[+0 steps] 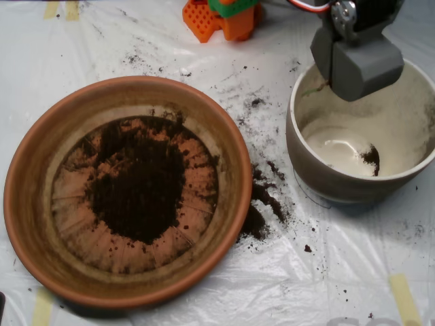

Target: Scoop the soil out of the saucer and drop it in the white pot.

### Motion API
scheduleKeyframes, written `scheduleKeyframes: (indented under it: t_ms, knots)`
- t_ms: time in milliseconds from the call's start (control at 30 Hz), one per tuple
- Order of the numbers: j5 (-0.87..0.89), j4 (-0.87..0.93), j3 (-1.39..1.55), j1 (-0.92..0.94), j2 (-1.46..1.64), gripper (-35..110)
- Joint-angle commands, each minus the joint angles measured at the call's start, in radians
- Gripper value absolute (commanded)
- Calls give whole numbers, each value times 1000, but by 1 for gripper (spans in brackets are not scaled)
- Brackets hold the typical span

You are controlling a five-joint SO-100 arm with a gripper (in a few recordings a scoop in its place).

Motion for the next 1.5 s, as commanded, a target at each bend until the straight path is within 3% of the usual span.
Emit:
scheduleKeyframes:
  t_ms: [0,400,533,700,1167,1467]
  knots:
    - [8,21,-95,-20,41,-1]
    - [-41,-3,-173,-26,-35,1]
    - [-67,12,-201,-32,-66,24]
    - [-52,11,-199,-40,-75,34]
    - [-21,21,-176,-44,-43,36]
    - [97,86,-383,161,-64,39]
